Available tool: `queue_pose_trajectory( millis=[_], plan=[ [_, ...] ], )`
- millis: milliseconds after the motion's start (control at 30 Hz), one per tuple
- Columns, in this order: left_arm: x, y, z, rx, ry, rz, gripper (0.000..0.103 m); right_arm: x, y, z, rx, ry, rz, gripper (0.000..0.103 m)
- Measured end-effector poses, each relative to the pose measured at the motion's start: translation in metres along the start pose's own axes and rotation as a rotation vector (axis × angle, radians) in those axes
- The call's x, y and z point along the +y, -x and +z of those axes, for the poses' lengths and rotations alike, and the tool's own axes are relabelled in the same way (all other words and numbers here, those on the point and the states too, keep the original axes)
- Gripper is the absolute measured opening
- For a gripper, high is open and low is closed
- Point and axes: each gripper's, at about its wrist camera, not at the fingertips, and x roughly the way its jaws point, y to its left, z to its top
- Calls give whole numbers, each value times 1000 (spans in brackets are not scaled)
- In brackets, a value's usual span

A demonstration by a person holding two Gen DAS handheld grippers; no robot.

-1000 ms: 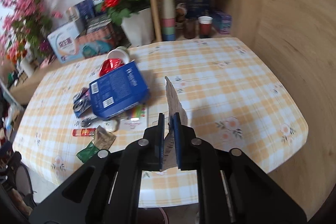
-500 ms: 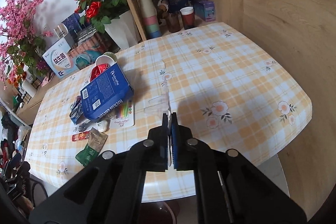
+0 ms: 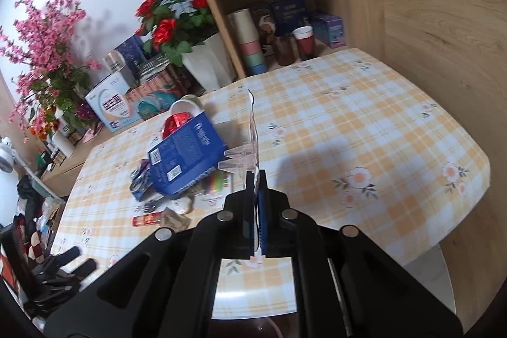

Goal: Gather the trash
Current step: 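Lift the white tray with the right tool while the left tool grasps the green packet, then carry the white tray down to the brown bin with the right tool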

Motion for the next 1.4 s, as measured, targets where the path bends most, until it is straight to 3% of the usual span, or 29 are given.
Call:
queue_pose_trajectory(
  millis=[233, 400, 567, 633, 733, 1000, 1400],
  plan=[
    [-18, -63, 8, 111, -61, -48, 68, 14, -12, -6, 36, 4, 45, 6],
    [-23, -110, 10, 215, -94, -21, 63, 13, -13, -9, 46, 7, 53, 6],
    [-29, -122, 11, 214, -130, -14, 61, 10, -15, -12, 57, 17, 52, 6],
    [-31, -122, 12, 210, -141, -16, 49, 10, -16, -13, 63, 11, 57, 6],
    [-30, -115, 12, 195, -141, -28, 39, 12, -17, -16, 70, 13, 63, 6],
    [-28, -88, 12, 150, -119, -67, 36, 20, -15, -20, 77, 28, 71, 6],
    [-22, -10, 19, 33, -70, -62, 36, 33, 2, -30, 84, 46, 96, 6]
  ],
)
